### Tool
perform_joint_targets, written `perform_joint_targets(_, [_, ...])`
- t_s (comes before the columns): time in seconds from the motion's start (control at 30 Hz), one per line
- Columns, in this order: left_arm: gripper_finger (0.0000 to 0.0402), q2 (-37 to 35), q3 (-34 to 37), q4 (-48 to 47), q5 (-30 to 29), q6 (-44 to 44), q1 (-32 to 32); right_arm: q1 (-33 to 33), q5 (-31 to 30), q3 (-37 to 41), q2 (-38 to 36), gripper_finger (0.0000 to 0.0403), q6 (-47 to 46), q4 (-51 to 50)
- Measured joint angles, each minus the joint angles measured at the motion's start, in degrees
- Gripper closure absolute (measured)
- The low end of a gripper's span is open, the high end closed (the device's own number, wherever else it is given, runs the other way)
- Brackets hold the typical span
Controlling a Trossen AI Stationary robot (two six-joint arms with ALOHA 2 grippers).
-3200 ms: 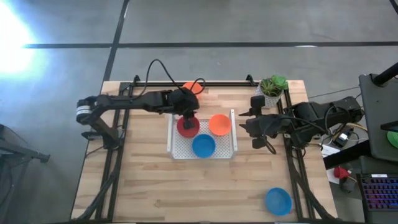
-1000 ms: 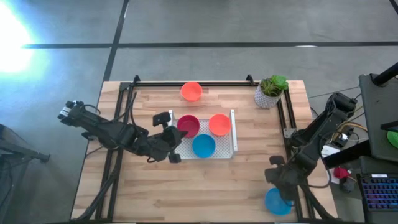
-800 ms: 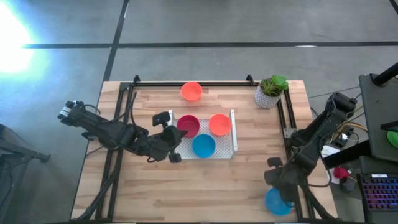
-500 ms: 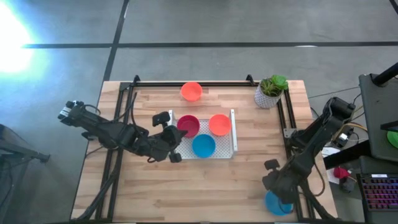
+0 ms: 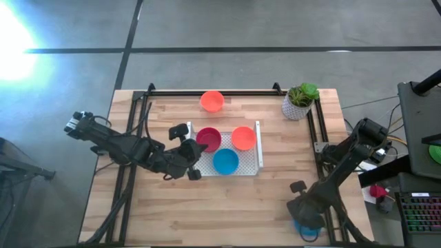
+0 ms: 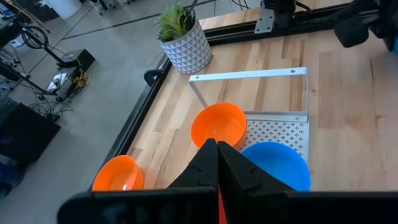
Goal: Pick & Place Mini bowls
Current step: Stack the blue bowl on top of the blue bowls on the shelf
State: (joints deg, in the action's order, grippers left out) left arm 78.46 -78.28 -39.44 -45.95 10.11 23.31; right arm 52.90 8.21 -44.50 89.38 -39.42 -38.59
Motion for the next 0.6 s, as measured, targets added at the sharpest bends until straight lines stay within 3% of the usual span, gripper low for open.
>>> perform_joint_targets(0.37, [0.0402, 0.0, 0.0, -0.1, 0.0, -1.3, 0.0, -0.6, -1.0, -2.3, -5.3, 0.0394, -0.4, -0.8])
perform_joint_targets(0.6, [0.0402, 0.0, 0.0, -0.2, 0.0, -2.7, 0.0, -3.6, -8.5, -7.9, -12.0, 0.0394, -3.2, -8.1])
